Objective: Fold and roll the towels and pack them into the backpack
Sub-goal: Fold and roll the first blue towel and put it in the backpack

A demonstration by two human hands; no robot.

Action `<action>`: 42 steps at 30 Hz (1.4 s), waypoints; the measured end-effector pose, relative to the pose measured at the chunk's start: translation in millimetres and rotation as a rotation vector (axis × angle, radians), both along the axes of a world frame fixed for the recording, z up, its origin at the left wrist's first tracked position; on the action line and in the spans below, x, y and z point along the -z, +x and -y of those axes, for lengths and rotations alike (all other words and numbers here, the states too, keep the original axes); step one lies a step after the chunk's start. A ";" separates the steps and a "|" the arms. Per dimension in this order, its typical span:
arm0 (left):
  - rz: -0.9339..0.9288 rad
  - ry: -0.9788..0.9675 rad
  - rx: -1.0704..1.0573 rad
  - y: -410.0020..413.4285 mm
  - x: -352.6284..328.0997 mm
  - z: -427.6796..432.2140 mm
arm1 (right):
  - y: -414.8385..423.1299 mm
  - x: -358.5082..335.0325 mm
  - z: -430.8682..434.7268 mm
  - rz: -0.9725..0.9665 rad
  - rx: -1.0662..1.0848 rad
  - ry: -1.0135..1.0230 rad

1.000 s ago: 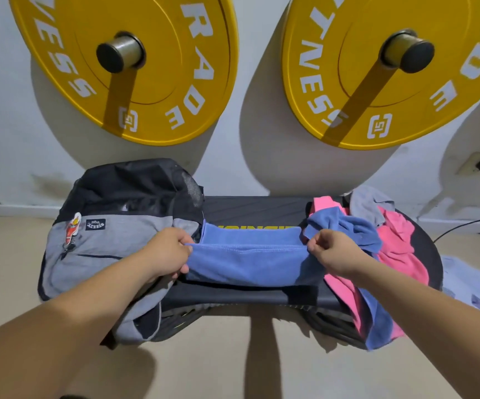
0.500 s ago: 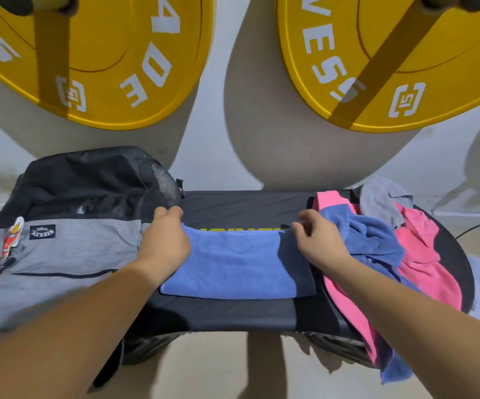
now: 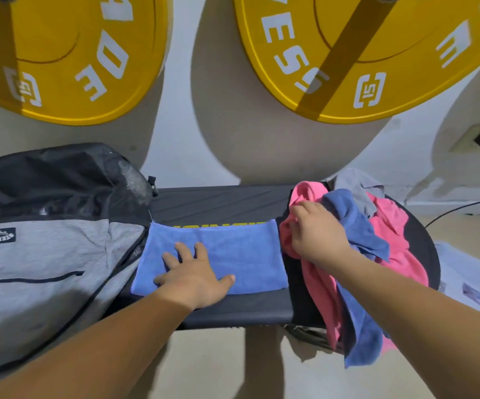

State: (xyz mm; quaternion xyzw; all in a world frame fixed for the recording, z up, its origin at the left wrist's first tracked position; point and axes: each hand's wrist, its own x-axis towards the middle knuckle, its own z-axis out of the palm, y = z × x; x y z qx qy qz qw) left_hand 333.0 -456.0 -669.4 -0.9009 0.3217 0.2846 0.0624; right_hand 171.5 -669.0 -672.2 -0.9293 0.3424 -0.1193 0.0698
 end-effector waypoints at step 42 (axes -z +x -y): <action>0.059 -0.381 0.748 9.8 -16.8 -41.8 | 9.0 -29.3 -69.2 -0.308 -0.020 0.958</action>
